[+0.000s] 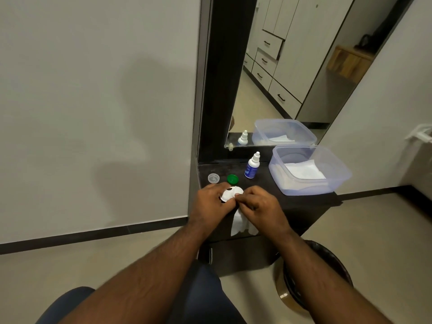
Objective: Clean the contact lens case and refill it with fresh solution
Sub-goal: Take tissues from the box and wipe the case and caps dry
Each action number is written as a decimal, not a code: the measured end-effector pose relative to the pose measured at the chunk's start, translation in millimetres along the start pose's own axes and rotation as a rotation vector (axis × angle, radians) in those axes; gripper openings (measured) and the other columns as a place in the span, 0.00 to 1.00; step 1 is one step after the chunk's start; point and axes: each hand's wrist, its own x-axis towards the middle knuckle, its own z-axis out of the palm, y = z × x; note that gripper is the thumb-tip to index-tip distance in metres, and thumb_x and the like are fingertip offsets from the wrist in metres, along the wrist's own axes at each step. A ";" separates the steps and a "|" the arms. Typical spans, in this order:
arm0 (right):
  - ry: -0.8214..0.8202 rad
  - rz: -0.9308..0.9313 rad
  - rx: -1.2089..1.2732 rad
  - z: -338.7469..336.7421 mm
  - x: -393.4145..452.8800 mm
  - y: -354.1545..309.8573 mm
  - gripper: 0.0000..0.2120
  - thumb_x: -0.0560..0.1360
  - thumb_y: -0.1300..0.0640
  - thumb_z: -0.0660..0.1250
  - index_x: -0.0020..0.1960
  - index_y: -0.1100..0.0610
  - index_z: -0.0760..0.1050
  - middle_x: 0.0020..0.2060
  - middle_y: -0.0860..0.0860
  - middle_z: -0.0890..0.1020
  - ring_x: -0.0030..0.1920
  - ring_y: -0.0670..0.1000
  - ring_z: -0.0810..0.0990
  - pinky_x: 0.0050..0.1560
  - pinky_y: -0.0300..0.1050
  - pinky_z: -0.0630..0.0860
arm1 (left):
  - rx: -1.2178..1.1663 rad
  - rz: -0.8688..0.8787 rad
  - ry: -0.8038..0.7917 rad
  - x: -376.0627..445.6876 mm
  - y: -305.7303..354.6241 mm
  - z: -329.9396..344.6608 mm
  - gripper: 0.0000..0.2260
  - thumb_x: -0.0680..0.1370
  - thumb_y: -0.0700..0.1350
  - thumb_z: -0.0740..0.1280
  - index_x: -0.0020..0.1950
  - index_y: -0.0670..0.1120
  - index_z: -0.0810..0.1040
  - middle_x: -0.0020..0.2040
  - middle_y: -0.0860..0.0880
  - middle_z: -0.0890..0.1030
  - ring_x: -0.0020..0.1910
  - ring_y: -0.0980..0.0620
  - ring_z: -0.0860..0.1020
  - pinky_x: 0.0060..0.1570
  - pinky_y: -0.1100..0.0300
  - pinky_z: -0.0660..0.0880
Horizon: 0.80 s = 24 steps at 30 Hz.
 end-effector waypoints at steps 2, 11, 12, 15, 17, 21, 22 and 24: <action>0.008 -0.004 -0.025 -2.5 1.2 0.5 0.08 0.71 0.61 0.70 0.50 0.60 0.83 0.40 0.53 0.80 0.38 0.49 0.80 0.40 0.41 0.76 | 0.006 0.003 0.013 0.4 0.7 0.2 0.11 0.72 0.46 0.73 0.53 0.47 0.83 0.46 0.51 0.84 0.44 0.58 0.78 0.47 0.64 0.76; -0.002 -0.010 -0.101 1.4 6.3 -5.6 0.05 0.70 0.62 0.73 0.46 0.60 0.83 0.38 0.53 0.80 0.36 0.51 0.79 0.37 0.40 0.75 | 0.023 0.005 0.020 0.5 -0.8 1.5 0.12 0.72 0.46 0.72 0.55 0.47 0.83 0.48 0.51 0.84 0.44 0.58 0.77 0.47 0.68 0.73; -0.019 -0.018 -0.106 2.3 6.8 -6.6 0.05 0.70 0.62 0.72 0.46 0.60 0.82 0.38 0.54 0.80 0.37 0.52 0.79 0.37 0.42 0.76 | 0.024 0.009 0.021 0.6 -1.0 1.7 0.12 0.72 0.46 0.72 0.55 0.47 0.83 0.48 0.50 0.84 0.44 0.58 0.77 0.47 0.67 0.74; -0.019 0.027 -0.071 1.1 15.2 -6.6 0.05 0.73 0.61 0.70 0.47 0.60 0.82 0.40 0.54 0.79 0.39 0.50 0.77 0.40 0.43 0.75 | 0.018 0.023 0.012 0.0 -1.3 1.4 0.12 0.72 0.46 0.73 0.54 0.48 0.83 0.46 0.52 0.83 0.43 0.59 0.77 0.46 0.66 0.75; 0.020 0.091 -0.030 -1.4 20.7 -6.1 0.07 0.74 0.59 0.69 0.50 0.59 0.82 0.41 0.52 0.79 0.41 0.46 0.75 0.43 0.39 0.72 | 0.009 0.026 0.006 -0.7 -1.8 2.0 0.12 0.72 0.46 0.73 0.56 0.48 0.82 0.47 0.52 0.83 0.44 0.60 0.78 0.47 0.67 0.75; -0.094 0.060 0.014 -4.1 20.2 -8.9 0.06 0.74 0.60 0.69 0.49 0.59 0.82 0.42 0.53 0.79 0.42 0.48 0.77 0.46 0.45 0.76 | -0.019 0.038 0.006 -1.3 -1.1 1.5 0.10 0.72 0.46 0.73 0.52 0.48 0.83 0.44 0.53 0.83 0.42 0.60 0.78 0.44 0.68 0.75; -0.086 0.073 0.029 -5.7 19.8 -6.7 0.06 0.74 0.60 0.69 0.49 0.59 0.83 0.42 0.52 0.79 0.42 0.48 0.77 0.47 0.44 0.76 | -0.018 0.038 0.010 -1.3 -0.6 1.2 0.10 0.72 0.46 0.73 0.52 0.48 0.83 0.44 0.53 0.83 0.42 0.60 0.78 0.44 0.68 0.75; -0.030 0.160 0.076 -10.1 21.4 -2.3 0.08 0.74 0.61 0.68 0.51 0.58 0.82 0.42 0.50 0.79 0.44 0.46 0.77 0.49 0.40 0.75 | -0.007 0.034 0.016 -0.9 -0.8 1.2 0.10 0.72 0.47 0.73 0.53 0.49 0.83 0.45 0.53 0.83 0.43 0.59 0.78 0.46 0.66 0.76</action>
